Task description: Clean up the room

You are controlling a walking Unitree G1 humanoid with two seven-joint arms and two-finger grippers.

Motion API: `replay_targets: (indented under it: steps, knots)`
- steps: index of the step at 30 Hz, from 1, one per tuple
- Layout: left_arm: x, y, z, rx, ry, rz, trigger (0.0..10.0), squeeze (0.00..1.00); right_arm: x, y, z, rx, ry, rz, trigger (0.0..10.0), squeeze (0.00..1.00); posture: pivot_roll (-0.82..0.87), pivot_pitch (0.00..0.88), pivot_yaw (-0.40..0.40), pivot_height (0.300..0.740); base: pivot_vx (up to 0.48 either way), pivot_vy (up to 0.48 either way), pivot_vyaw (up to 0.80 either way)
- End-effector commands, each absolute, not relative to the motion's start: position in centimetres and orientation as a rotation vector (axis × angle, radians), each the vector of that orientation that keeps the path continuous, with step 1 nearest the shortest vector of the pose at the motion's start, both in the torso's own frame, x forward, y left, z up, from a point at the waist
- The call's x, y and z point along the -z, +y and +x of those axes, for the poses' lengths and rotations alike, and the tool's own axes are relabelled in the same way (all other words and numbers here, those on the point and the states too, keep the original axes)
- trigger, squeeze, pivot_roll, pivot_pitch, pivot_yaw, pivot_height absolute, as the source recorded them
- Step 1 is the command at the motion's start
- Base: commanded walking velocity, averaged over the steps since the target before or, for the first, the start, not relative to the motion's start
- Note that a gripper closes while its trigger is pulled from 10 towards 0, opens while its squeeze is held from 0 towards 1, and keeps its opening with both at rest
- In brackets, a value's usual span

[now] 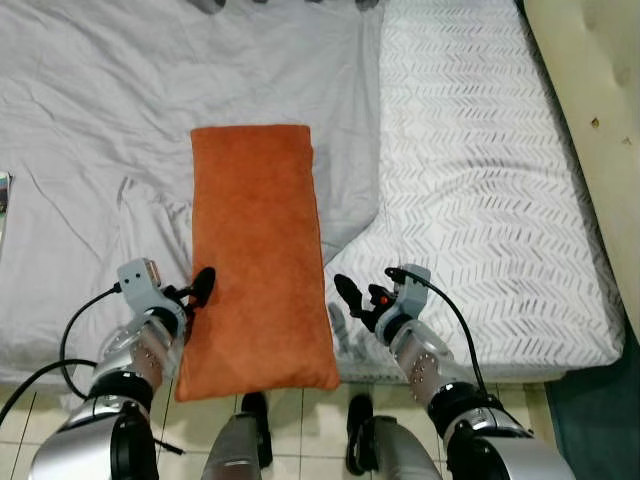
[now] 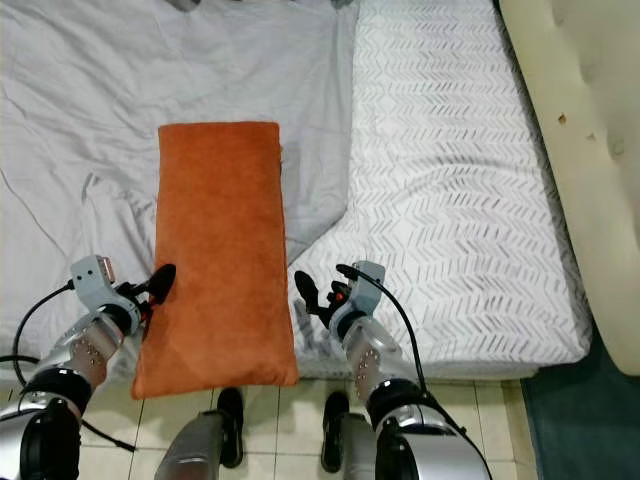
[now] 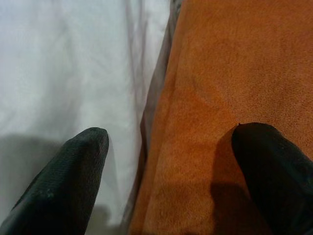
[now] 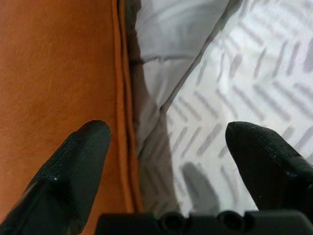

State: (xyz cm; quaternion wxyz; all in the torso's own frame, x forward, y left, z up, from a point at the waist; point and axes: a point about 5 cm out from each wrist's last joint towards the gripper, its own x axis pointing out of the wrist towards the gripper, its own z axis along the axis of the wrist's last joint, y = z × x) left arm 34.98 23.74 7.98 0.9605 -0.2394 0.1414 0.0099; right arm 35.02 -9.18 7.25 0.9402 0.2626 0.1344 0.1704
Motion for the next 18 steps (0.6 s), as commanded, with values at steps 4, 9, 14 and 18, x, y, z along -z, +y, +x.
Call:
replay_targets:
  steps: [4,9,14,18]
  knots:
    - [-5.7,22.3,33.9,0.006,0.372,-0.555,10.0,0.0,-7.2,-7.6,34.4,-0.409,0.255,0.576,10.0,0.0,-0.01,0.571,-0.031,0.74,0.0,0.0,0.0]
    - [-5.9,21.8,34.1,0.04,0.356,-0.567,10.0,0.0,-7.6,-5.8,34.0,-0.478,0.226,0.596,10.0,0.0,-0.01,0.57,-0.031,0.74,0.0,0.0,0.0]
    - [-6.8,21.6,34.7,0.085,0.312,-0.544,10.0,0.0,-7.0,-3.6,32.7,-0.54,0.249,0.605,10.0,0.0,-0.01,0.572,-0.022,0.74,0.0,0.0,0.0]
    - [-8.1,21.8,35.2,0.145,0.252,-0.556,10.0,0.0,-5.9,-0.6,30.8,-0.628,0.29,0.582,10.0,0.0,0.0,0.574,-0.014,0.74,0.0,0.0,0.0]
